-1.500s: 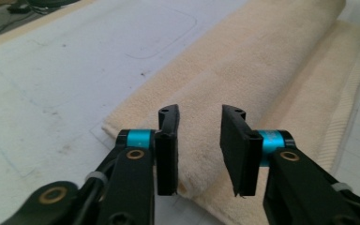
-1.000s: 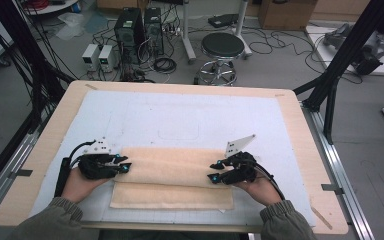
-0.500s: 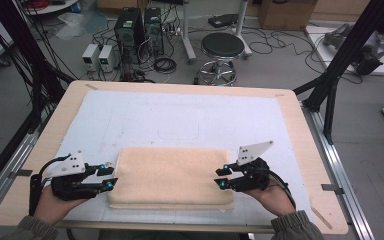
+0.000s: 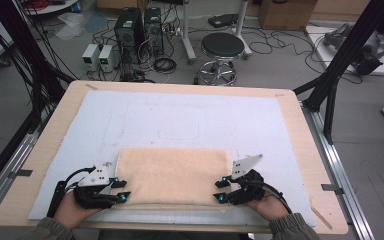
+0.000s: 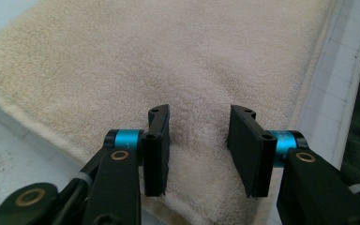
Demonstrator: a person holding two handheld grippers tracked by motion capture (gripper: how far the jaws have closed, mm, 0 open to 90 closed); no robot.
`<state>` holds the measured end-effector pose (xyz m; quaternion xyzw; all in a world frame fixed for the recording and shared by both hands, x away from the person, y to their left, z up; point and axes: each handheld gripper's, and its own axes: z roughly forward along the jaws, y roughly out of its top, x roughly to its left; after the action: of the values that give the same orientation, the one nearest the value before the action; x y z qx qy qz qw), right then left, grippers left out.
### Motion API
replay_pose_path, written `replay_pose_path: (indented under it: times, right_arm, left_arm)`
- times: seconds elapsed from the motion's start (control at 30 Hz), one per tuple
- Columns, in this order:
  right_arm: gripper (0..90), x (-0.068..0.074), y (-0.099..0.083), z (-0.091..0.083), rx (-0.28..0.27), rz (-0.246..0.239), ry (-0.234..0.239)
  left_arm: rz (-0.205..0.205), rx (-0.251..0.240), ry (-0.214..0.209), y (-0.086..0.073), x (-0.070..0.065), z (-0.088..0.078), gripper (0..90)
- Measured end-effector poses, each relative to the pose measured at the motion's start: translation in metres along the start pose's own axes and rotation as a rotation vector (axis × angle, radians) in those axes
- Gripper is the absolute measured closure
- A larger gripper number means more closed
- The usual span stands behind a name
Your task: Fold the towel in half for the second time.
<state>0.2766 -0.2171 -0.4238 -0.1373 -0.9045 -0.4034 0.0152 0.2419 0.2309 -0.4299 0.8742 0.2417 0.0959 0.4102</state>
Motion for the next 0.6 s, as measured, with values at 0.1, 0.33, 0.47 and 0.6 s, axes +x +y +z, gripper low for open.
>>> replay_pose_path:
  times: [0.1,0.33,0.47,0.6]
  right_arm:
    - [55.9,0.006,-0.004,0.003,0.019,-0.033,-0.012]
    - [54.5,0.002,0.002,-0.006,-0.018,-0.011,-0.045]
    - [48.2,-0.012,0.013,-0.015,-0.053,0.009,-0.118]
    - [42.9,-0.030,0.023,-0.022,-0.083,0.035,-0.197]
  left_arm:
    - [0.003,-0.003,0.001,-0.001,-0.002,-0.001,59.4]
    - [-0.008,-0.044,0.018,0.005,0.003,-0.009,57.2]
    - [-0.019,-0.099,0.068,0.016,0.014,-0.015,51.8]
    - [-0.037,-0.136,0.120,0.025,0.027,-0.017,46.1]
